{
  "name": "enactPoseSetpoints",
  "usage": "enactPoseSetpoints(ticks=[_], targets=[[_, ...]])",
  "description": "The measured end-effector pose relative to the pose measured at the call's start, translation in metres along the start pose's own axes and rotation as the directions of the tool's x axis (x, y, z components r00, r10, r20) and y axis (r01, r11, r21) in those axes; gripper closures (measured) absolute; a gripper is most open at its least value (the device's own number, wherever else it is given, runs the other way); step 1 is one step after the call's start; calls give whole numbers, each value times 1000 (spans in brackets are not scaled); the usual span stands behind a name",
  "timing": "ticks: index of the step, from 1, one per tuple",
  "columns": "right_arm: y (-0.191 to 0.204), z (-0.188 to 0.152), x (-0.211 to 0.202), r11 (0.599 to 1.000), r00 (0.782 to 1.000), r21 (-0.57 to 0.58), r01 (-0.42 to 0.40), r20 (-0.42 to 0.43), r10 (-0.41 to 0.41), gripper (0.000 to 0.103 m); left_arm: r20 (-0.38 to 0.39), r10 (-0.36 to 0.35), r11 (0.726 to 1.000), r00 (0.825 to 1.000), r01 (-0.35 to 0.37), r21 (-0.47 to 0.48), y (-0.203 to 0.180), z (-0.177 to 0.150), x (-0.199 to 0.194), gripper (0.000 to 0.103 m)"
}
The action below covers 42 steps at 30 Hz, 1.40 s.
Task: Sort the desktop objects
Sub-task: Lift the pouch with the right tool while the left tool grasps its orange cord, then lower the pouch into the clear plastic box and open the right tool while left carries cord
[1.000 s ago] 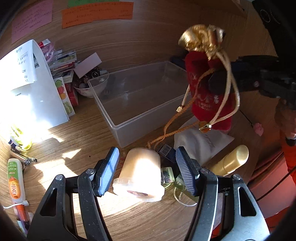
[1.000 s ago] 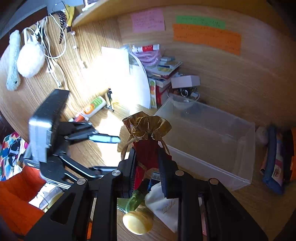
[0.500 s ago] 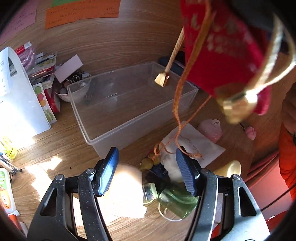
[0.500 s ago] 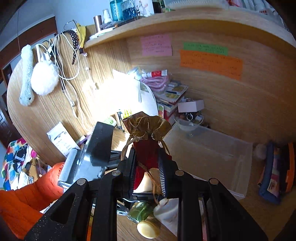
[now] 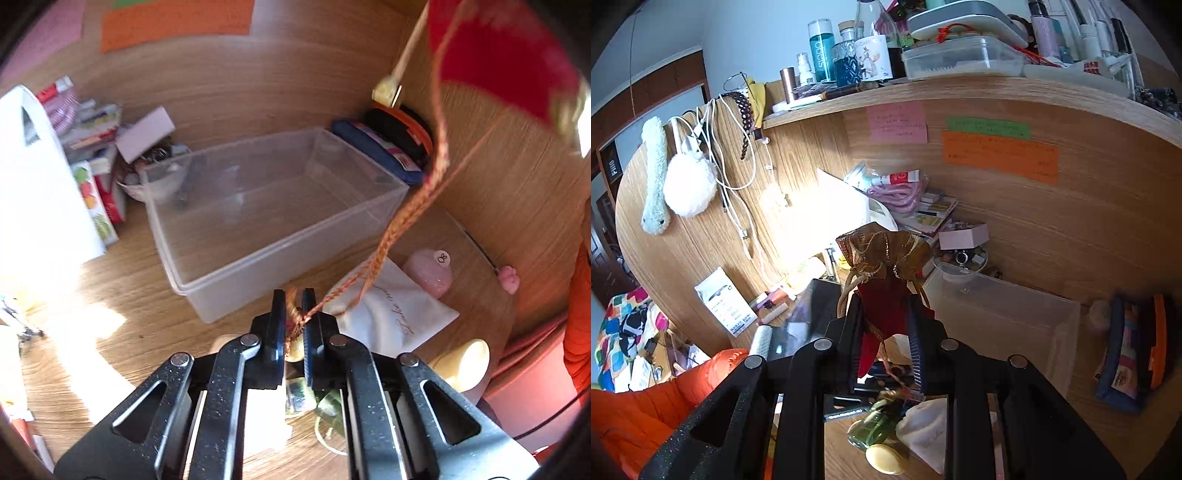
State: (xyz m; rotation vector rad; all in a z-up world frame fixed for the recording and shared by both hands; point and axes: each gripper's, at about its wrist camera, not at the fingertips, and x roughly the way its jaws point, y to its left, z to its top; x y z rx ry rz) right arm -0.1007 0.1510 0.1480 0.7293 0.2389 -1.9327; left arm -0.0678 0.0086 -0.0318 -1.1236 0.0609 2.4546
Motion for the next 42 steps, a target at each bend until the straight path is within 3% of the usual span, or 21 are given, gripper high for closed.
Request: enactPoseSetpoints(ticks=[8, 18, 30, 36, 42], targets=[[-34, -8, -5, 997, 1000, 79, 26, 7, -27, 83, 69, 124, 992, 990, -124, -11, 14, 11, -28, 99], [-69, -19, 15, 990, 999, 136, 45, -17, -43, 83, 141, 211, 977, 967, -211, -18, 18, 44, -49, 99], [-105, -27, 66, 983, 992, 139, 119, -63, -111, 82, 105, 256, 966, 961, -257, -1, 22, 84, -6, 99], [-124, -30, 96, 973, 976, 106, 207, -98, -197, 81, 52, 252, 967, 966, -253, 22, 29, 98, 29, 99], [-141, -38, 125, 969, 966, 106, 225, -158, -207, 80, -17, 263, 965, 965, -262, 30, 40, 104, 64, 98]])
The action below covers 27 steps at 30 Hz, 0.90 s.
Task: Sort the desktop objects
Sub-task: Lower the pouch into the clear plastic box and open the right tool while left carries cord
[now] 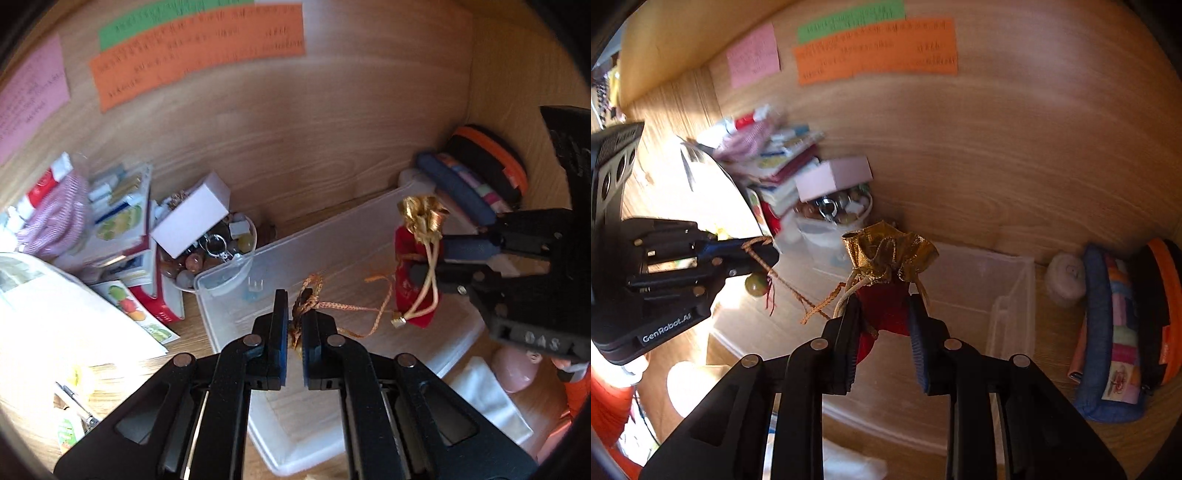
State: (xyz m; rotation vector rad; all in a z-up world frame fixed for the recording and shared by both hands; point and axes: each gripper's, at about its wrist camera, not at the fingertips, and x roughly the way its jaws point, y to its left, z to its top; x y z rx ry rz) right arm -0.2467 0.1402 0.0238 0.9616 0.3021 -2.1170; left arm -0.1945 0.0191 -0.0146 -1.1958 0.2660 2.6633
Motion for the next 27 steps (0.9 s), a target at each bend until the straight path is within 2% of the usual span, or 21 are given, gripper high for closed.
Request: enactPoseSetpoints(ticks=[8, 11, 14, 17, 19, 22, 24, 27], targets=[[-6, -9, 21, 999, 998, -10, 47, -28, -48, 75, -88, -33, 999, 996, 31, -22, 6, 0, 36, 98], [-4, -10, 27, 995, 995, -44, 84, -55, -87, 72, -108, -24, 1000, 994, 24, 0, 4, -1, 41, 93], [-1, -9, 30, 990, 989, -84, 112, -85, -119, 55, -127, -18, 1000, 992, 20, 13, 5, -3, 43, 89], [0, -9, 32, 983, 980, -119, 137, -126, -152, 43, -141, -19, 999, 990, 23, 24, 5, -6, 42, 72], [-1, -9, 30, 983, 977, -126, 132, -150, -150, 41, -138, -7, 999, 990, 12, 36, 5, -8, 38, 60], [-6, -11, 22, 987, 978, -105, 118, -162, -134, 39, -147, -16, 999, 989, 23, 47, 5, -10, 31, 48], [-9, -13, 15, 992, 980, -76, 99, -166, -110, 37, -157, -33, 998, 987, 41, 51, 5, -12, 26, 42], [-11, -16, 7, 995, 980, -49, 85, -174, -93, 36, -161, -26, 998, 987, 36, 59, 6, -19, 19, 40]])
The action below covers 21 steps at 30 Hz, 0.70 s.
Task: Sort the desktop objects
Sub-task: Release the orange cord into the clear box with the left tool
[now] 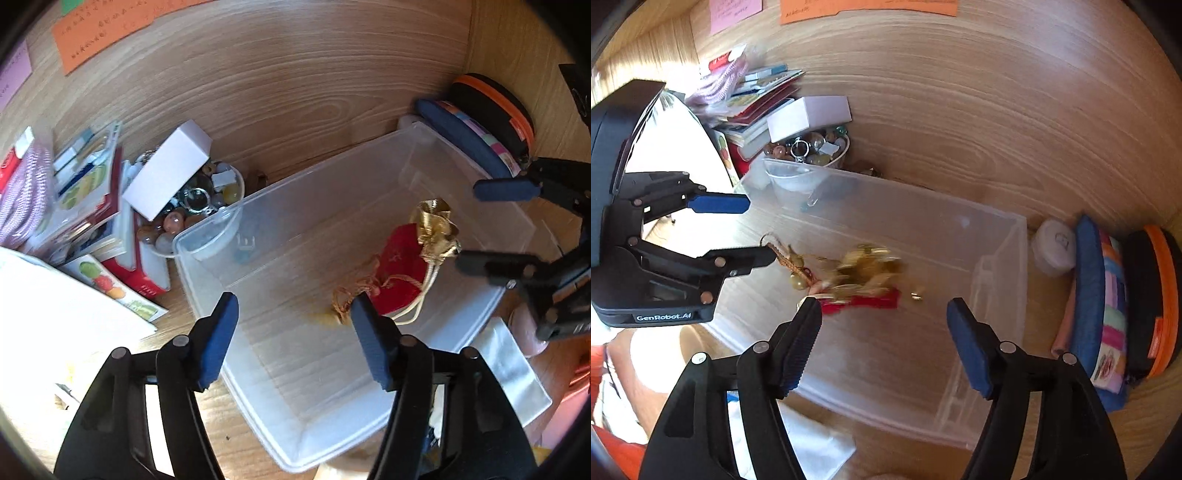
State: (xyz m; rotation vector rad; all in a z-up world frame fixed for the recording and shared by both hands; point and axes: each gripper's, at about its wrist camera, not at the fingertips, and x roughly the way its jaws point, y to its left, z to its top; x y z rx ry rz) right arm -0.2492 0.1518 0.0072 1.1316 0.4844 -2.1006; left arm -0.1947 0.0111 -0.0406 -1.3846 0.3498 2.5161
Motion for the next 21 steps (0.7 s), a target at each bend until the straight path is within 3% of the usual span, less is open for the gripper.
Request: enactPoseSetpoints(ticks=[15, 21], targets=[[19, -19, -52, 999, 996, 36, -3, 88, 0, 36, 38, 52, 997, 998, -54, 64, -15, -35, -44, 18], [25, -37, -66, 999, 994, 42, -8, 110, 4, 35, 32, 66, 995, 997, -68, 76, -25, -51, -53, 18]])
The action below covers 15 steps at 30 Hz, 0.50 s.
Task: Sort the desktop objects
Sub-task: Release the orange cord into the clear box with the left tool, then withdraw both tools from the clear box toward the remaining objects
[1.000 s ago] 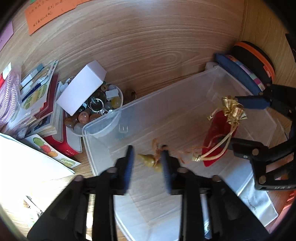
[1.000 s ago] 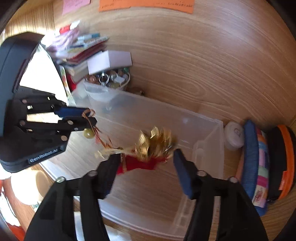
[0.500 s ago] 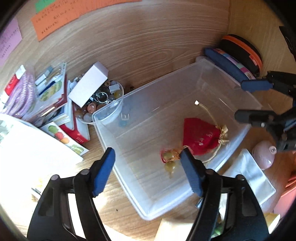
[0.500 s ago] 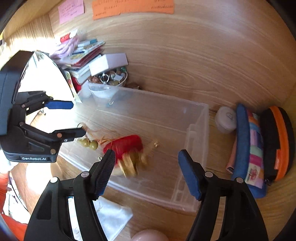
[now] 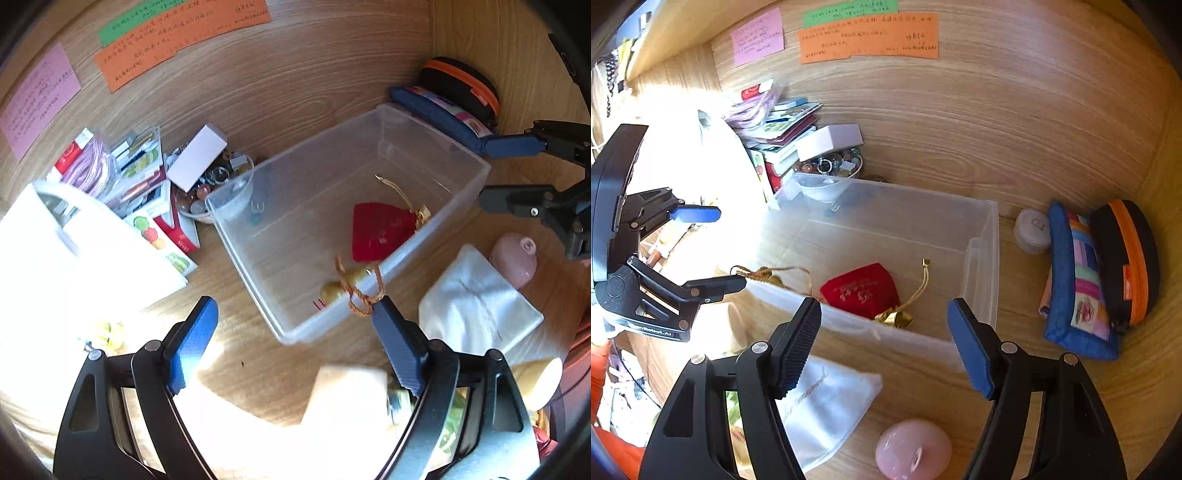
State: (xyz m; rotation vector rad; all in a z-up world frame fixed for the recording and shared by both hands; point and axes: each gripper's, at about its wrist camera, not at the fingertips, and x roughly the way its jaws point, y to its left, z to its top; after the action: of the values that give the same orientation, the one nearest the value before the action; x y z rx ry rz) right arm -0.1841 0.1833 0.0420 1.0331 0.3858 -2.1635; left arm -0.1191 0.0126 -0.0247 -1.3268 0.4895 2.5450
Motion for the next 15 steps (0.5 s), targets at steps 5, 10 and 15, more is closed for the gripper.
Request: enactPoseSetpoints(ticks=[5, 10, 15], targets=[[1, -14, -10, 1000, 1000, 14, -9, 12, 9, 35, -16, 19, 1000, 1000, -19, 10, -5, -9, -1, 16], [0, -26, -14, 999, 999, 34, -30, 23, 29, 35, -30, -33, 999, 999, 32, -42, 2, -1, 2, 16], [-3, -42, -12, 999, 999, 54, -1, 50, -1, 35, -47, -45, 993, 998, 39, -110, 12, 10, 13, 16]])
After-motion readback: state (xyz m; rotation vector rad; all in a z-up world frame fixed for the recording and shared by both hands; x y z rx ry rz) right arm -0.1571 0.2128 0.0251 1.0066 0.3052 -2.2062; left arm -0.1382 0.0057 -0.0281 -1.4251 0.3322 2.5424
